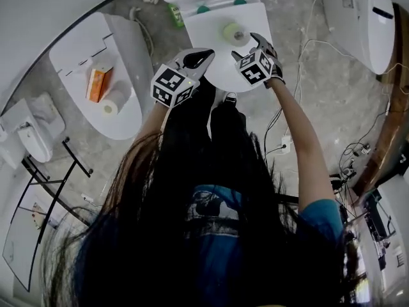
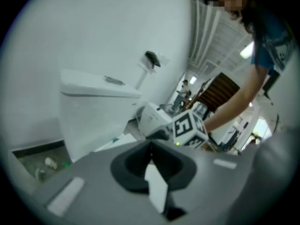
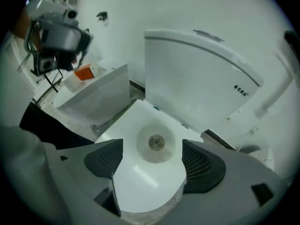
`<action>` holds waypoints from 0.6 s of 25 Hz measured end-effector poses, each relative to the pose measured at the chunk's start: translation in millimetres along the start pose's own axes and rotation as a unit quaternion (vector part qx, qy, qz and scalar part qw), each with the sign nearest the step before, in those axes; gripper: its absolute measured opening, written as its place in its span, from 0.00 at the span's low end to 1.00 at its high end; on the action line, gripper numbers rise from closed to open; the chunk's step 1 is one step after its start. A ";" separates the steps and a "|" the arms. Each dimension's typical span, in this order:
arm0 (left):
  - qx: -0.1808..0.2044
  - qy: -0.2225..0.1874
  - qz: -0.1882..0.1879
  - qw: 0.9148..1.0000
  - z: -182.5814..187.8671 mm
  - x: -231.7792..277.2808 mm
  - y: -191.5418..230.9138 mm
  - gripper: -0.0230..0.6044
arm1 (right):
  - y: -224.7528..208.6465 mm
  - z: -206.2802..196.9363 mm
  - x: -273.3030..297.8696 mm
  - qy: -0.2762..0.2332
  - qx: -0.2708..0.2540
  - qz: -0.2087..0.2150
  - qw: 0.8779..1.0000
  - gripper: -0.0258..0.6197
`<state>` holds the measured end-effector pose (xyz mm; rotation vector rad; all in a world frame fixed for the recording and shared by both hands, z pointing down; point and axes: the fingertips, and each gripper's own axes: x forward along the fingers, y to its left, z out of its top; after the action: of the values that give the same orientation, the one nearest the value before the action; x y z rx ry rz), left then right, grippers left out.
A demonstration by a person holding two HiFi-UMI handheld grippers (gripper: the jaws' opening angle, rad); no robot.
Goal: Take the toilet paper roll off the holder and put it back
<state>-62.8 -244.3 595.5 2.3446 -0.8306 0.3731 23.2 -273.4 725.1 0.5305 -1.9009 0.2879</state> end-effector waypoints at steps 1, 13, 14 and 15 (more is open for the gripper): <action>0.001 0.004 -0.004 1.000 -2.7 4.5 5.8 0.04 | -3.8 -5.4 16.3 0.016 -0.016 -0.012 1.000 0.62; -0.005 0.057 -0.013 0.998 -61.3 29.5 47.1 0.04 | -12.7 -19.7 106.6 0.078 -0.027 -0.005 0.997 0.72; -0.008 0.060 -0.010 0.998 -64.2 29.9 49.9 0.04 | -13.4 -18.8 106.9 0.075 -0.026 -0.006 0.997 0.72; -0.011 0.061 -0.009 0.998 -65.7 30.2 51.1 0.04 | -13.8 -18.9 106.8 0.076 -0.025 -0.010 0.997 0.72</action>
<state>-76.4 -248.1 682.9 2.2825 -0.7506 0.4918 12.1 -301.4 830.2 0.4802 -1.7503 0.2611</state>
